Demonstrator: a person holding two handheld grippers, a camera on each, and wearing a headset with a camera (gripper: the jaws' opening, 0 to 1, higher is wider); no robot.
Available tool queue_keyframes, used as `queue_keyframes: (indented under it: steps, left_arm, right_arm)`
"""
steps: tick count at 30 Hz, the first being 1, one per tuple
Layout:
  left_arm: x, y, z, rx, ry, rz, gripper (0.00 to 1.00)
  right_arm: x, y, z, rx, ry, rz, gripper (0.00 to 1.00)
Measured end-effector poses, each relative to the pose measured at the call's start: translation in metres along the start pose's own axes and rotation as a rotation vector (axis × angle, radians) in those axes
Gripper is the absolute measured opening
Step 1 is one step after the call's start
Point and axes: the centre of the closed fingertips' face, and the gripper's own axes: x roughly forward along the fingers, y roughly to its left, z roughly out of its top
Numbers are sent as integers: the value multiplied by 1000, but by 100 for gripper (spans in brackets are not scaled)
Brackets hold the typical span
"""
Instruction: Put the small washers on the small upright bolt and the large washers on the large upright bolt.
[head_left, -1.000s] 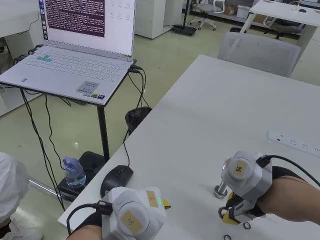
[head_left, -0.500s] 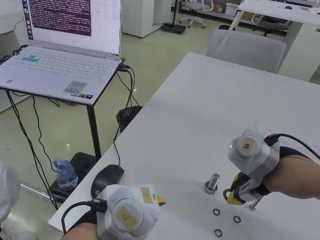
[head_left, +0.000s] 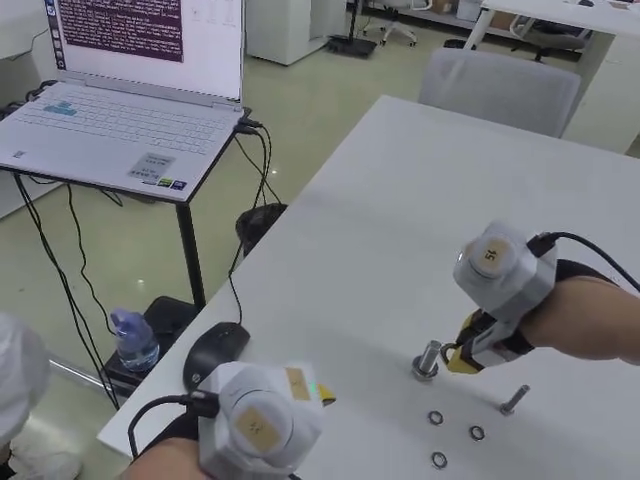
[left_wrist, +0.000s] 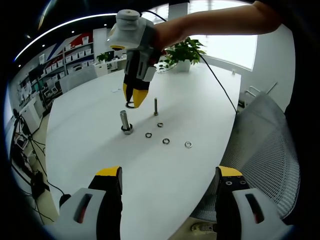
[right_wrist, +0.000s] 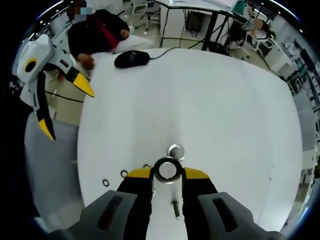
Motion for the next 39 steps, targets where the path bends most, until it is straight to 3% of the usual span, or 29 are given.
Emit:
queue_keyframes:
  steps: [11,39]
  left_arm:
    - [3,2,-1,1,6,-5,76]
    - [0,6,-11,-9,26,0,75]
  right_arm:
    - [10,-15,10,1,1,-7,22]
    - [47,-15,8,-24,58,28,22]
